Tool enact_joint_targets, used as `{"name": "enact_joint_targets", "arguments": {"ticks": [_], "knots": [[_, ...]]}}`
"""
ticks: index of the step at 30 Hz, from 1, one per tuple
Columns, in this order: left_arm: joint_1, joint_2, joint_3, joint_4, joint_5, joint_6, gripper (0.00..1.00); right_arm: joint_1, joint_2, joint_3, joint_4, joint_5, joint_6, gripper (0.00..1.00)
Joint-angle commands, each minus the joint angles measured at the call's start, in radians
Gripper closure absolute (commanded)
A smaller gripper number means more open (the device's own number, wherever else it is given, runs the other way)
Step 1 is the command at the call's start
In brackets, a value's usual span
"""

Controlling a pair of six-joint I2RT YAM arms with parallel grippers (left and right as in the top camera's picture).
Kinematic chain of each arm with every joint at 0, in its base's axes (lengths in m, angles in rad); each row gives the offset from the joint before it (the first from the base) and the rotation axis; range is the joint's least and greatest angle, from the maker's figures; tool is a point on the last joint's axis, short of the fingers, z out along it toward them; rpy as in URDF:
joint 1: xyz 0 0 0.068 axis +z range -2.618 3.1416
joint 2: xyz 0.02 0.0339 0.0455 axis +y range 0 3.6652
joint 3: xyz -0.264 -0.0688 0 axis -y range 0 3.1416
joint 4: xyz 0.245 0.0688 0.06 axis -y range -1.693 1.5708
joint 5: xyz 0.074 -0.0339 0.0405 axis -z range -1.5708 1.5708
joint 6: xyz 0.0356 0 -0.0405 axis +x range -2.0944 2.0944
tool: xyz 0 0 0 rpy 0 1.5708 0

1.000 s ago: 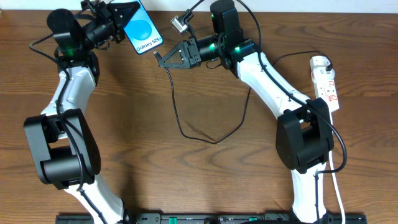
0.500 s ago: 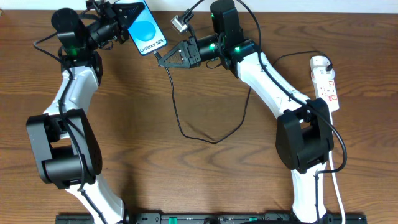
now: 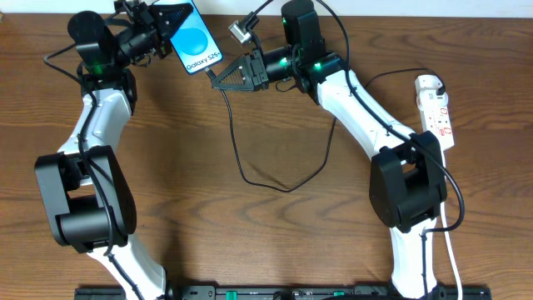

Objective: Plug charger to phone and switch on socket

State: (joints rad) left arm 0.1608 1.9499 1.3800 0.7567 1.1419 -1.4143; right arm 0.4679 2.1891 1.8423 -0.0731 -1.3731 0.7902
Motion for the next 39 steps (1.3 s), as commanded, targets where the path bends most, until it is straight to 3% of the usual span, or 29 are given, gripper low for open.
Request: {"name": "enact_joint_targets", "arguments": {"ticks": [1,21,39], "knots": [[-0.001,-0.014,0.011,0.012,0.025,0.003,0.93,0.003,0.008,0.006,0.018,0.040,0.030,0.99],[-0.023,-0.014,0.011,0.012,0.025,0.006,0.93,0.038,0.010,0.006,0.085,0.116,0.090,0.99],[0.018,-0.014,0.011,0.012,0.013,0.006,0.93,0.006,0.010,0.006,0.035,0.098,0.089,0.99]]}}
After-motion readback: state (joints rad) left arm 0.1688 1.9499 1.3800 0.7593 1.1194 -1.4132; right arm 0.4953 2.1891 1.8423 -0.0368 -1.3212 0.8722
